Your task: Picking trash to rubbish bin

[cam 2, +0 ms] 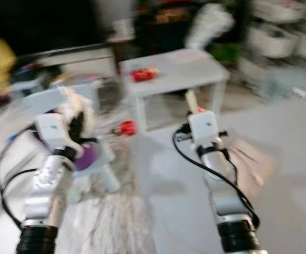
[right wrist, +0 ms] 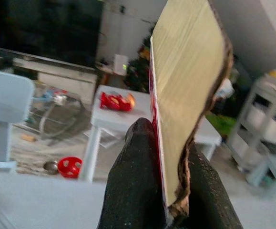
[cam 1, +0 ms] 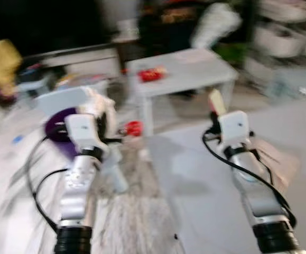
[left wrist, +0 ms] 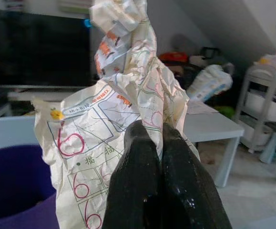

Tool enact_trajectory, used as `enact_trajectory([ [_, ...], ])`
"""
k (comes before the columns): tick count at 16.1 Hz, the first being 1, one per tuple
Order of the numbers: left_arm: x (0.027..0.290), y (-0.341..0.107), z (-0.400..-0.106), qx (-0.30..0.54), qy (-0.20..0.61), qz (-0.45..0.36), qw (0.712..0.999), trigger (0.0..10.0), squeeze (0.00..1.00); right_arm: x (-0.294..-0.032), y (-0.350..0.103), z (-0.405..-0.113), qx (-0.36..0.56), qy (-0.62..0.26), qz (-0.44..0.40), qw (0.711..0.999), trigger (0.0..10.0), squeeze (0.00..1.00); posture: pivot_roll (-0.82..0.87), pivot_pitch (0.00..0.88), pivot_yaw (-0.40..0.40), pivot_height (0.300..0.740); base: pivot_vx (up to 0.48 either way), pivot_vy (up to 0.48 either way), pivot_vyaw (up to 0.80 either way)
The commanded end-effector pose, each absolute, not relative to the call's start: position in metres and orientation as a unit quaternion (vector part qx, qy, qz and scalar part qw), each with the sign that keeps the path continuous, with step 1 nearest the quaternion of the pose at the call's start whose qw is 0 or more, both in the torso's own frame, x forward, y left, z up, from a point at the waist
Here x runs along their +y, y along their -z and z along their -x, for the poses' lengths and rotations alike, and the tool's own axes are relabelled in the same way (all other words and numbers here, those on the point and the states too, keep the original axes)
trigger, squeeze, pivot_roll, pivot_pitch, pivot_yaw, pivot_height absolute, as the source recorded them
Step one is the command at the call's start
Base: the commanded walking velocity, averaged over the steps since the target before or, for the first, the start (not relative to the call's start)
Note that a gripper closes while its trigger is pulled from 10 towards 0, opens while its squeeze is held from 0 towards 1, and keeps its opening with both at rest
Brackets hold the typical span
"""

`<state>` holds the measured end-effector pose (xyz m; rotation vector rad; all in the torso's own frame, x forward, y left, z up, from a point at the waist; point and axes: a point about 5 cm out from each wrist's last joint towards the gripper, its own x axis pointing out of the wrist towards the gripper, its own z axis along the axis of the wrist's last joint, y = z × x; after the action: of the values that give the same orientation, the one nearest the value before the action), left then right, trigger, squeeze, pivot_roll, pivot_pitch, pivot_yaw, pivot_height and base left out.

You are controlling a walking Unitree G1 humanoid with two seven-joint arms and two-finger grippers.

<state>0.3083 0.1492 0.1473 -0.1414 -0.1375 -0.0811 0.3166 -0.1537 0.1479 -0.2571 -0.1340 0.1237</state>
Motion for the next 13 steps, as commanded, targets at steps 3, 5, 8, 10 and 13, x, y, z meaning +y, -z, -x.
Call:
enact_trajectory([
  [3,0.1562,-0.1524,-0.3090,-0.075,0.032,0.070,0.994,0.0,0.00,-0.1481,-0.1537,-0.3178,-0.080,-0.068,0.109,0.988,10.0,0.00,-0.01,0.000,0.015,0.740,0.000,0.000,0.00],
  [5,0.1558,-0.1512,-0.3096,-0.070,0.033,0.070,0.995,0.0,0.00,-0.1481,-0.1540,-0.3177,-0.081,-0.070,0.109,0.988,10.0,0.00,-0.01,0.000,0.014,0.740,0.000,0.000,0.00],
  [8,0.1550,-0.1498,-0.3100,-0.066,0.036,0.072,0.995,0.0,0.00,-0.1485,-0.1539,-0.3178,-0.081,-0.070,0.110,0.988,10.0,0.00,-0.01,0.000,0.013,0.740,0.000,0.085,0.00],
  [10,0.1545,-0.1495,-0.3101,-0.065,0.038,0.072,0.995,0.0,0.00,-0.1485,-0.1541,-0.3179,-0.081,-0.071,0.111,0.988,10.0,0.00,-0.01,0.000,0.013,0.740,0.000,0.276,0.00],
  [13,0.1543,-0.1493,-0.3107,-0.065,0.039,0.070,0.995,0.0,0.00,-0.1485,-0.1546,-0.3188,-0.082,-0.071,0.111,0.988,10.0,0.00,-0.01,0.000,0.013,0.740,0.000,0.393,0.00],
])
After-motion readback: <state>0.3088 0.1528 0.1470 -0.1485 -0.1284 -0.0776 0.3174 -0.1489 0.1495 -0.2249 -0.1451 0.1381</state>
